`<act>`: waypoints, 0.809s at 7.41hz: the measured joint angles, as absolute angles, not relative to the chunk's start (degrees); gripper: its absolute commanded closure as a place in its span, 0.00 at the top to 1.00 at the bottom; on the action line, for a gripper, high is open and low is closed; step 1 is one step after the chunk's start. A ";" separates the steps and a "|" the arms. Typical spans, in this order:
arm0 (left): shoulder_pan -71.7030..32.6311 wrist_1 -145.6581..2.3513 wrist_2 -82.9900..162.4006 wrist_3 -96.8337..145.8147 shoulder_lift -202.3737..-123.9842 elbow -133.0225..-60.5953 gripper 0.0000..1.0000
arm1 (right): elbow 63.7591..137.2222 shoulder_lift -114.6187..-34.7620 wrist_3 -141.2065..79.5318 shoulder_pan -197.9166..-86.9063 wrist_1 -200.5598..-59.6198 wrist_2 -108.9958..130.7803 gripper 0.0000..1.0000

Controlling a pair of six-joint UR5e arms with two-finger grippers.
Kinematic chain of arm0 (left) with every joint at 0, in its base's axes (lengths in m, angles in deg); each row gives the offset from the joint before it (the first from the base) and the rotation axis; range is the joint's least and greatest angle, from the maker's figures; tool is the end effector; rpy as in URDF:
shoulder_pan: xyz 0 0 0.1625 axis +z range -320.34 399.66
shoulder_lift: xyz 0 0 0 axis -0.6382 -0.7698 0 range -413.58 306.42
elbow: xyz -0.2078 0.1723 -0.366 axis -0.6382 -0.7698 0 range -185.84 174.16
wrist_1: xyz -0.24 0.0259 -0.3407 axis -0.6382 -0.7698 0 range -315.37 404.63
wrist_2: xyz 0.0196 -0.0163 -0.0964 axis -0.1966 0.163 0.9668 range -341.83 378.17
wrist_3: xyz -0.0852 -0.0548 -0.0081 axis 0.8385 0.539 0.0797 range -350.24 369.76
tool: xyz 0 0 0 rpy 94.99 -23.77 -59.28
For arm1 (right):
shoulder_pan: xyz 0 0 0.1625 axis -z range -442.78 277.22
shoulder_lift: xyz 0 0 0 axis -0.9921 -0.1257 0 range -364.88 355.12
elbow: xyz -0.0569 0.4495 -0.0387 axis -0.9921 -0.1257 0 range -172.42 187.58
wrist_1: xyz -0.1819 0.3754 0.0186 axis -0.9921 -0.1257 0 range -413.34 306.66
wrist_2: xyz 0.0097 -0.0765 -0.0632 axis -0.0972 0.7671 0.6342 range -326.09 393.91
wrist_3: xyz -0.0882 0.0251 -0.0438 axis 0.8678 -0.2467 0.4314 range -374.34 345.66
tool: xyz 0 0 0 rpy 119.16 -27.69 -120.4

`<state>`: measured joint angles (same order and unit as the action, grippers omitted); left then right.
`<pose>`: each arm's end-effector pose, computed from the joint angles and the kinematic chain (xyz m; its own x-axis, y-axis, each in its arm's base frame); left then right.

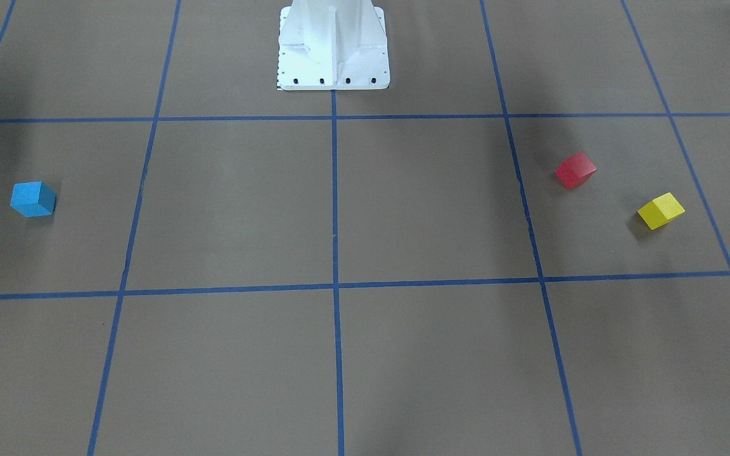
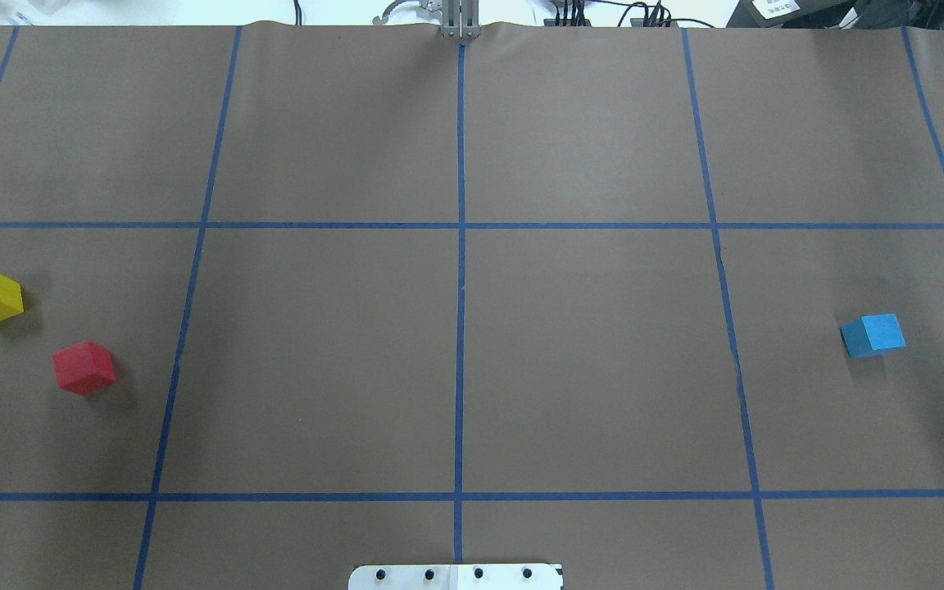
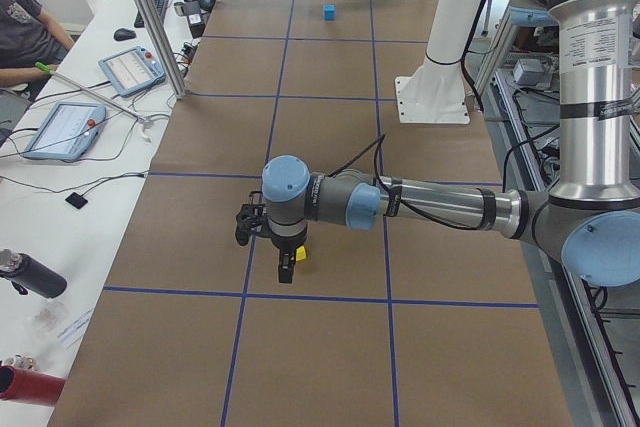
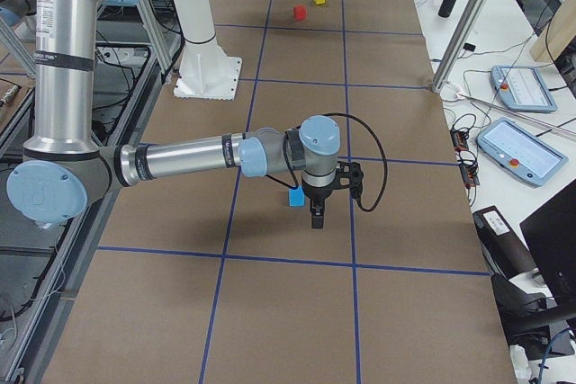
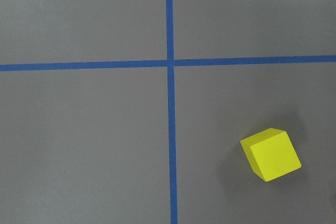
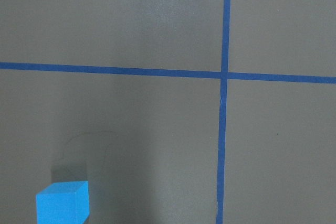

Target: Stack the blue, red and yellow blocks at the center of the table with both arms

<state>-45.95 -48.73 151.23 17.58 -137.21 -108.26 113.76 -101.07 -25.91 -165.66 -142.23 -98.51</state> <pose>-0.0290 -0.4571 0.6298 0.7235 0.0318 -0.6896 0.0231 0.9973 0.0702 0.0080 -0.4575 0.6003 0.7263 -0.0205 0.6871 -0.0247 0.9981 0.0559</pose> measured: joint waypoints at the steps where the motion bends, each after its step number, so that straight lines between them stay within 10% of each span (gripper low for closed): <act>1: -45.95 -48.85 151.28 17.55 -137.06 -108.59 1.00 | 113.78 -101.05 -25.95 -165.66 -142.25 -98.56 1.00; 6: -45.95 -49.24 151.66 17.58 -136.32 -110.02 1.00 | 113.46 -101.28 -25.80 -165.58 -141.55 -98.86 1.00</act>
<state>-45.95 -49.24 151.66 17.58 -136.32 -110.02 113.46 -101.28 -25.80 -165.58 -141.55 -98.86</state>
